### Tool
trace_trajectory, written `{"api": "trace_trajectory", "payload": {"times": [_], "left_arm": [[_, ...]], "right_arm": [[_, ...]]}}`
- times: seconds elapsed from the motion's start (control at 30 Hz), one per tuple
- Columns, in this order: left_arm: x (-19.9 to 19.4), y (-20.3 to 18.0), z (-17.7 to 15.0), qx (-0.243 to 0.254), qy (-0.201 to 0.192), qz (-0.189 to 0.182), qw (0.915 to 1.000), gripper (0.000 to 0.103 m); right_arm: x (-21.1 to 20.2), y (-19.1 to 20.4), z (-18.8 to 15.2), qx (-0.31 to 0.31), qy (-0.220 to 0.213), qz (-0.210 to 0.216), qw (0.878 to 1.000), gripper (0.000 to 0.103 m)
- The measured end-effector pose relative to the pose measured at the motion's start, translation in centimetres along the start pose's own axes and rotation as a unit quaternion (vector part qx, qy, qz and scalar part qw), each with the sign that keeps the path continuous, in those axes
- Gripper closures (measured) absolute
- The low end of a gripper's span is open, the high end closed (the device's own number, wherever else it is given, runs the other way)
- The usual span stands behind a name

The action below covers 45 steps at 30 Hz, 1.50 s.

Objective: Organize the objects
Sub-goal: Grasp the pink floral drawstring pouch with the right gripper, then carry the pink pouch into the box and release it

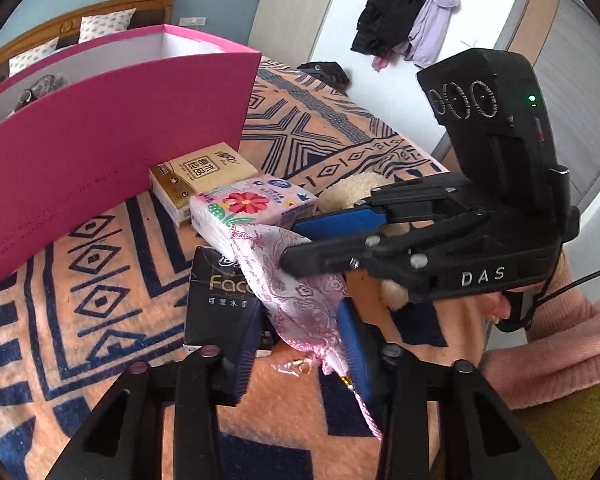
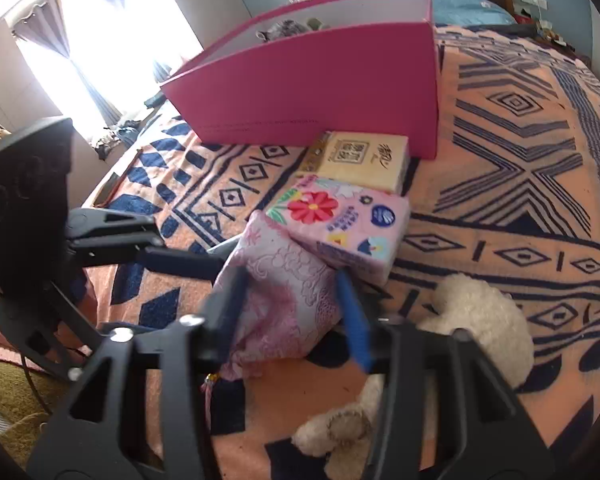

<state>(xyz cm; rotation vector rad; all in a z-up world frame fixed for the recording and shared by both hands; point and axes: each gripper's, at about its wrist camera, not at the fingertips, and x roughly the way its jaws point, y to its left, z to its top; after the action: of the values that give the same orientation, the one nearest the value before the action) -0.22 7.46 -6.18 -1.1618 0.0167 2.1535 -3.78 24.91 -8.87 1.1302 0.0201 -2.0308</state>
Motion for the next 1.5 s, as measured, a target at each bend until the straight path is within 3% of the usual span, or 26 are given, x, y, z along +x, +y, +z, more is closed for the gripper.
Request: {"api": "trace_trajectory", "payload": {"times": [0.1, 0.17, 0.6, 0.87, 1.13, 1.37, 1.5], "left_arm": [[-0.5, -0.1, -0.1, -0.006, -0.006, -0.015, 0.9998, 0.068], [-0.6, -0.2, 0.1, -0.010, -0.009, -0.025, 0.9996, 0.070], [-4.8, -0.7, 3.6, -0.003, -0.080, -0.026, 0.9965, 0.070], [-7.7, -0.4, 9.0, 0.020, -0.131, 0.015, 0.9910, 0.070], [-9.0, 1.9, 14.6, 0.021, -0.159, 0.065, 0.9848, 0.070], [-8.4, 4.7, 18.8, 0.012, -0.164, 0.104, 0.9809, 0.070], [-7.3, 6.3, 20.3, -0.007, -0.158, 0.087, 0.9835, 0.070]], "right_arm": [[-0.6, -0.2, 0.0, 0.001, -0.007, 0.001, 1.000, 0.092], [-1.1, 0.0, 0.1, -0.002, -0.012, 0.000, 1.000, 0.094], [-5.5, 2.1, 3.1, -0.027, -0.095, -0.001, 0.995, 0.096], [-7.7, 2.6, 8.6, -0.068, -0.157, -0.014, 0.985, 0.096], [-8.3, 2.3, 15.7, -0.106, -0.200, -0.021, 0.974, 0.097], [-7.6, 1.3, 20.5, -0.122, -0.213, -0.042, 0.969, 0.098], [-6.1, 0.3, 22.4, -0.119, -0.203, -0.050, 0.971, 0.098]]}}
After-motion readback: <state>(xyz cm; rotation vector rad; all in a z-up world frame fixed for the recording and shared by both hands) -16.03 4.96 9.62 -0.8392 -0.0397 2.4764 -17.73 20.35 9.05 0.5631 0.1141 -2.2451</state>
